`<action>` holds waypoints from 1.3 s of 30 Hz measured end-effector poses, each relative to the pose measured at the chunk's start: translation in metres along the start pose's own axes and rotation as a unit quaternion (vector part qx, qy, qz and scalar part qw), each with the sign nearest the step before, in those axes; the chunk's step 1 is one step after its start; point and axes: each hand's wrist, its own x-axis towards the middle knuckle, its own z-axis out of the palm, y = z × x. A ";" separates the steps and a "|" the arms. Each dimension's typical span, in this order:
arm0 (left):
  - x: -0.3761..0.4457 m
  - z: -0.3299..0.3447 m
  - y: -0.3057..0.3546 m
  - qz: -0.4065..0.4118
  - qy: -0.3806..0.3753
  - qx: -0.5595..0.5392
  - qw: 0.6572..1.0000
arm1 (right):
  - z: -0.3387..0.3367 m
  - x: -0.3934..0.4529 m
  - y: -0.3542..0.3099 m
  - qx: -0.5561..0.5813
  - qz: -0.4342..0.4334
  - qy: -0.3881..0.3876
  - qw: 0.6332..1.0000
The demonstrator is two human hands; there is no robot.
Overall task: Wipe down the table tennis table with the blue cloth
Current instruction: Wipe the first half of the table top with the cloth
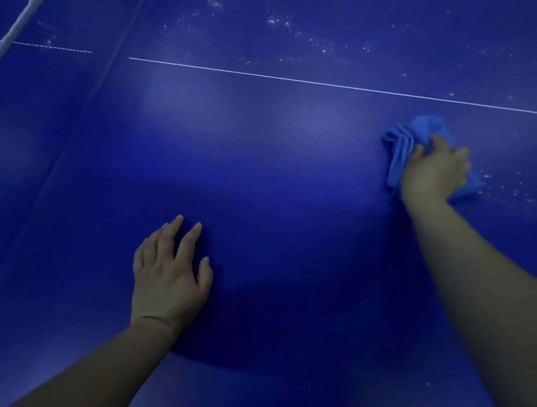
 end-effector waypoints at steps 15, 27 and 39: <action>-0.001 -0.004 0.004 -0.010 -0.006 -0.021 1.000 | -0.044 -0.132 0.047 0.020 -0.052 0.021 0.998; -0.002 0.005 -0.002 0.000 0.013 -0.023 1.000 | -0.064 -0.150 0.079 0.008 -0.023 0.036 0.999; -0.002 0.008 -0.003 0.021 0.042 -0.029 0.998 | -0.086 -0.201 0.101 0.035 -0.049 -0.007 0.998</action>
